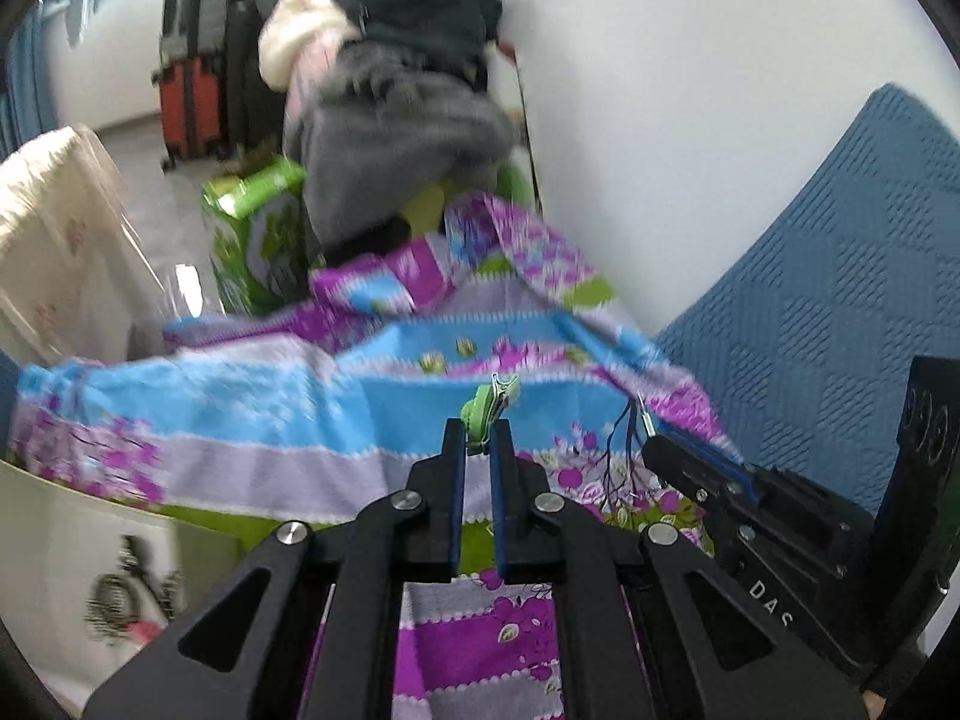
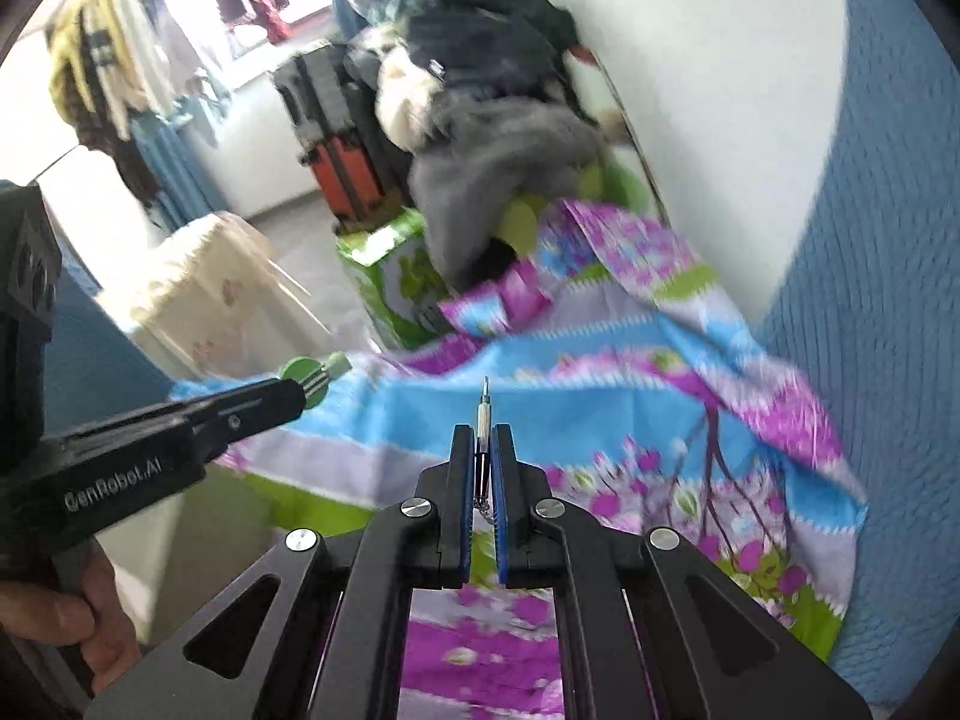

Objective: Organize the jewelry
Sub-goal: 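Carry the clip and hairpin into the white box and open both grippers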

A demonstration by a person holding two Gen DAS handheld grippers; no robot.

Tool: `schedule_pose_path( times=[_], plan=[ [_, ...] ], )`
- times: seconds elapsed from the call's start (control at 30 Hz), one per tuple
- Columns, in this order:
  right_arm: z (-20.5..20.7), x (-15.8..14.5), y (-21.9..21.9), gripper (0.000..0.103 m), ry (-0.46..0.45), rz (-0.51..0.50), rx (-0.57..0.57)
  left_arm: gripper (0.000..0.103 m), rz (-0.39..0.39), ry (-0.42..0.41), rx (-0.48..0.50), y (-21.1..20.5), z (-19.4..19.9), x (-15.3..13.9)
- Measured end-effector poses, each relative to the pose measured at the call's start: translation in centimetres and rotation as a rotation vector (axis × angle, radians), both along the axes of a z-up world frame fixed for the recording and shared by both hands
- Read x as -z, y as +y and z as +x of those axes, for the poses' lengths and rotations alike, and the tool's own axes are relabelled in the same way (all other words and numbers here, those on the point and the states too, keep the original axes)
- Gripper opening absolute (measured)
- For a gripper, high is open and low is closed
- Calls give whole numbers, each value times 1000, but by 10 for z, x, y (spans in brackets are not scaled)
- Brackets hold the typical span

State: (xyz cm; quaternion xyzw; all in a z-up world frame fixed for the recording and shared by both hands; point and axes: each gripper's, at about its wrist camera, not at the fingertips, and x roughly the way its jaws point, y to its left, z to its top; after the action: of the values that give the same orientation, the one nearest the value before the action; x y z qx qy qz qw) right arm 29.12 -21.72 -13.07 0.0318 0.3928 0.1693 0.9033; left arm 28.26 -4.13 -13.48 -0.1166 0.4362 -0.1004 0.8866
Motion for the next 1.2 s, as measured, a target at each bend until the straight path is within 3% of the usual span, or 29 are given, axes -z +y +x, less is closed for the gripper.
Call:
schedule_pose_path(
  times=[0.23,0.53,0.87,1.2],
  plan=[
    [-20,-44,52,4,-74,2,-104,7,6,-62,-114,55,-45,-45],
    [-48,-61,127,4,-87,90,-262,7,8,-57,-253,132,-92,-44],
    [-65,-14,199,4,10,20,-380,7,0,21,-376,194,-128,-3],
    [-77,36,222,4,81,-96,-423,7,-10,119,-404,216,-144,41]
  ],
)
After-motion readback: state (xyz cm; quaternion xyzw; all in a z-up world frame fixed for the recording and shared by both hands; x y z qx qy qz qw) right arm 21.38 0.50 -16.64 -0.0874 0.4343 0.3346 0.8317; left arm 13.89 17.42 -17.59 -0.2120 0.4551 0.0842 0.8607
